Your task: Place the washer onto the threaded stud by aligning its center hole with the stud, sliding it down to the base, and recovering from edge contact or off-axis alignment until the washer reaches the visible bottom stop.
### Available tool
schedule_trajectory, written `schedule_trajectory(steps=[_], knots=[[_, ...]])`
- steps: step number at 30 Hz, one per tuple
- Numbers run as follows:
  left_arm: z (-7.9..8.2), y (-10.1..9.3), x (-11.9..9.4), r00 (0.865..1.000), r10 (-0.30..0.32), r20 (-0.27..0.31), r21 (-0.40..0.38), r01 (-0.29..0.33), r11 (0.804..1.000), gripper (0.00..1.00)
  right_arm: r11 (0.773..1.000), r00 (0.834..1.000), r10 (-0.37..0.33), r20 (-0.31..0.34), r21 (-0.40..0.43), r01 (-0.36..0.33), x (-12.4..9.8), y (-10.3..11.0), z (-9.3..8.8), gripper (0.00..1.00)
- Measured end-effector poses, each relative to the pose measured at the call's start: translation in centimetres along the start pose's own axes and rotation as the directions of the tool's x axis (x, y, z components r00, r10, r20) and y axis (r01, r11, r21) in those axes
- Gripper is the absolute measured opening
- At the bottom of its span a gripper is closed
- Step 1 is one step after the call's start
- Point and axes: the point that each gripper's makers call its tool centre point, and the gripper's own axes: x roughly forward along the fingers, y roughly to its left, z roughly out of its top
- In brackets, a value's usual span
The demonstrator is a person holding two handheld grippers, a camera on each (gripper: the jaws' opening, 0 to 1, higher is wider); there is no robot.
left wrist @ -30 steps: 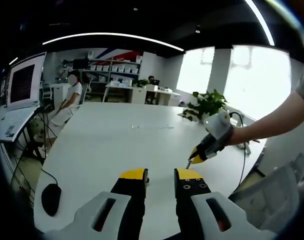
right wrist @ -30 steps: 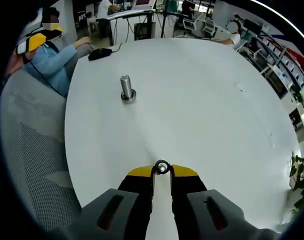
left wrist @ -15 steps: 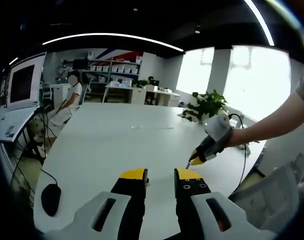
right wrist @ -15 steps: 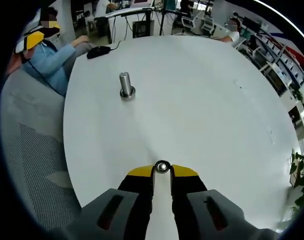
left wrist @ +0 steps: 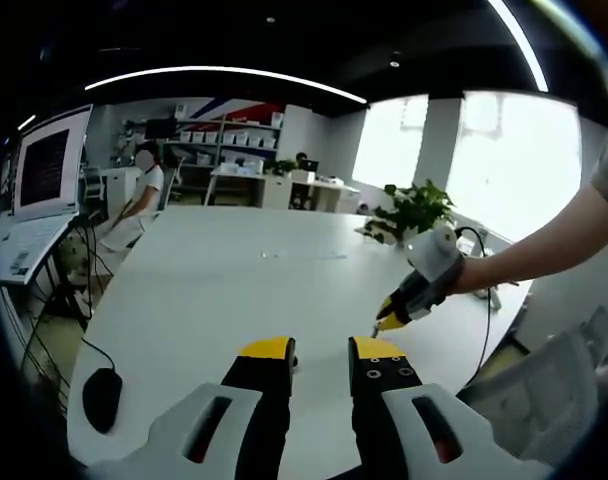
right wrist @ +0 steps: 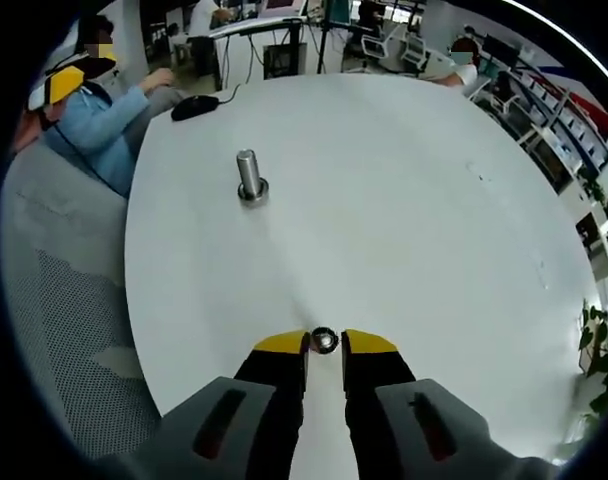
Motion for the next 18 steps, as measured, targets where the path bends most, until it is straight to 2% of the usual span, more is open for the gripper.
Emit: schedule_trajectory(steps=[6, 9, 18], knots=[[0.1, 0.0, 0.0, 1.0, 0.0, 0.004, 0.0, 0.0, 1.0, 0.2, 1.0, 1.0, -0.011, 0.009, 0.006, 0.011, -0.1, -0.2, 0.1, 0.15], [0.0, 0.0, 0.0, 1.0, -0.001, -0.002, 0.001, 0.001, 1.0, 0.2, 0.998, 0.998, -0.016, 0.059, 0.064, 0.012, -0.5, -0.2, 0.8, 0.16], [0.1, -0.2, 0.0, 1.0, -0.004, 0.001, 0.007, 0.004, 1.0, 0.2, 0.991, 0.986, -0.072, 0.153, 0.125, 0.053, -2.5, -0.5, 2.1, 0.18]])
